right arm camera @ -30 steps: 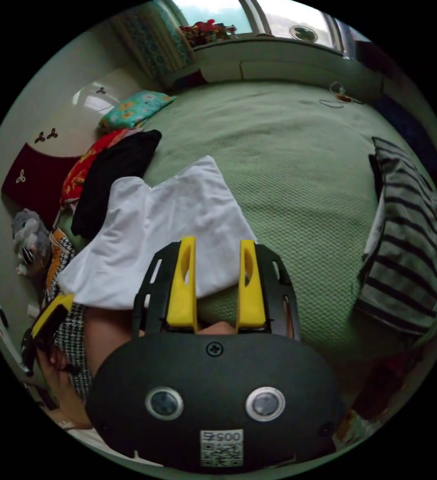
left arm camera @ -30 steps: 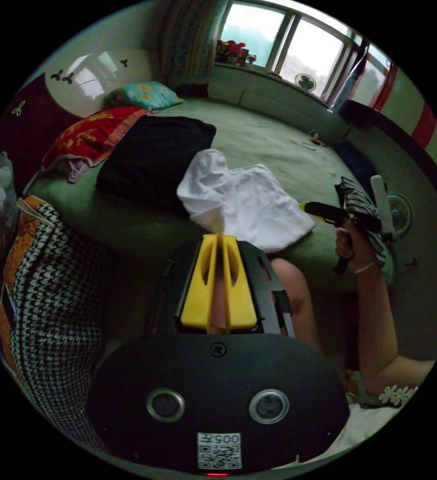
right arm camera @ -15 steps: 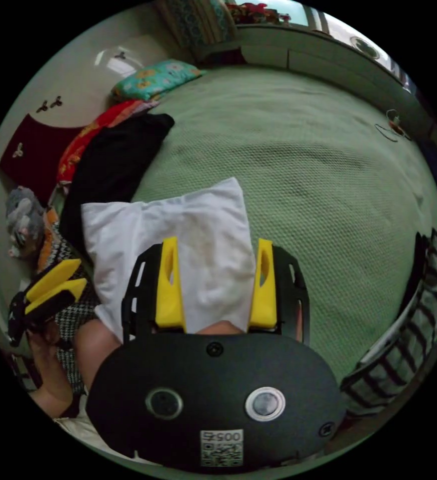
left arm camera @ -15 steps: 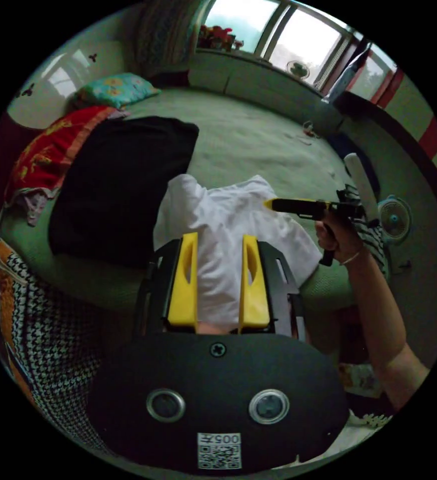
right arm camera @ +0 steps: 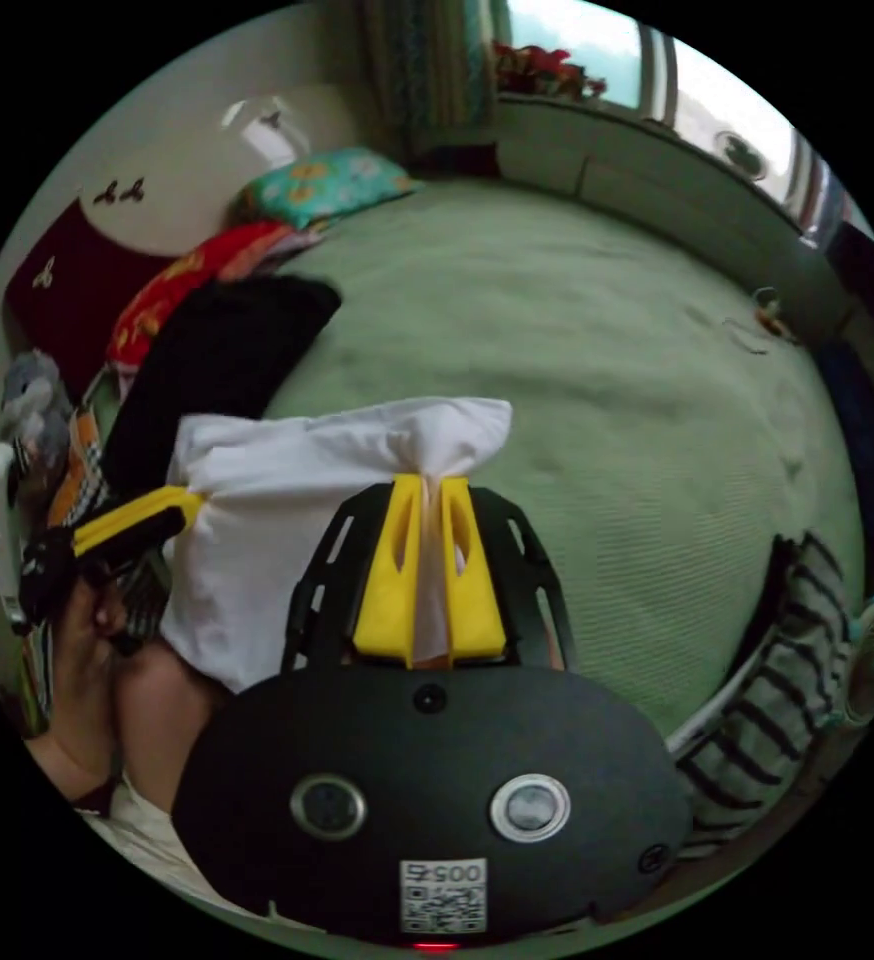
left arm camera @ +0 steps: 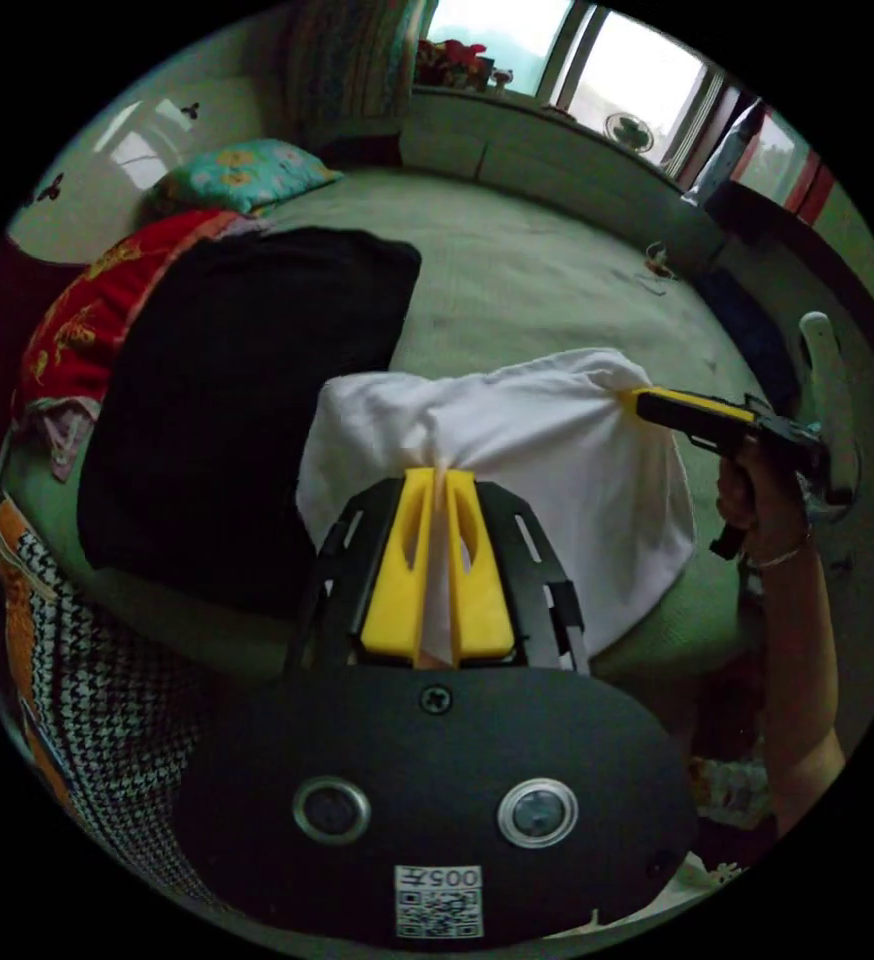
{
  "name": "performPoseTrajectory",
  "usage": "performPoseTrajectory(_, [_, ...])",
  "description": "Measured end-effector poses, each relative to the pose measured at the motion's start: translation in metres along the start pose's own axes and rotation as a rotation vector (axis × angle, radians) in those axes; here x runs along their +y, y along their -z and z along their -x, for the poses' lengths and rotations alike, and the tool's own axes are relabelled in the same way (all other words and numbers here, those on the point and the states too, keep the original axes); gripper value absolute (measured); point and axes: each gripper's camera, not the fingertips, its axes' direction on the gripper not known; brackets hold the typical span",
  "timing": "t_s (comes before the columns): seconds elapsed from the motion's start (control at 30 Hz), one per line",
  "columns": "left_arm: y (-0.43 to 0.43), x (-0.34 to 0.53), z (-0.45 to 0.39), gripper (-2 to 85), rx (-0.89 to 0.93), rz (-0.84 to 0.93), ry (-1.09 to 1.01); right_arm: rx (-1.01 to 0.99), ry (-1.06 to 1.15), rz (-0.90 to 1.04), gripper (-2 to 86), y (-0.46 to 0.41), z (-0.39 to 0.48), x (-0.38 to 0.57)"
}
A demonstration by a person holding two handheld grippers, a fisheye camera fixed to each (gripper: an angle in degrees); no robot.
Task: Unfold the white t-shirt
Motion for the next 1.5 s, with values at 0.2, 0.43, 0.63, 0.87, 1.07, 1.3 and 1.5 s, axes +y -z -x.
performPoseTrajectory(0.2, [-0.029,-0.043,-0.001,1.1,-0.021,0.000,0.073,0.232,-0.163,-0.003,4.4,0.014,-0.059,-0.049])
performPoseTrajectory(0.43, [-0.057,-0.030,-0.007,7.1,-0.009,0.082,-0.012,0.223,-0.114,0.010,10.3,0.014,-0.087,-0.005])
performPoseTrajectory(0.63, [-0.082,-0.041,-0.025,9.0,0.004,0.122,-0.069,0.099,-0.209,0.082,13.0,0.008,-0.144,0.030])
performPoseTrajectory(0.87, [-0.127,-0.069,-0.043,7.8,-0.066,0.133,-0.094,0.068,-0.351,0.043,13.3,0.007,-0.200,-0.005])
performPoseTrajectory(1.07, [-0.159,-0.086,-0.053,6.7,-0.081,0.176,-0.117,0.152,-0.444,0.100,11.9,-0.020,-0.235,-0.081])
performPoseTrajectory(1.3, [-0.177,-0.091,-0.054,6.4,-0.076,0.156,-0.185,0.124,-0.565,0.241,6.4,-0.064,-0.284,-0.106])
performPoseTrajectory(1.5, [-0.185,-0.100,-0.036,6.4,0.056,0.167,-0.127,0.078,-0.571,0.200,-1.2,-0.042,-0.293,-0.099])
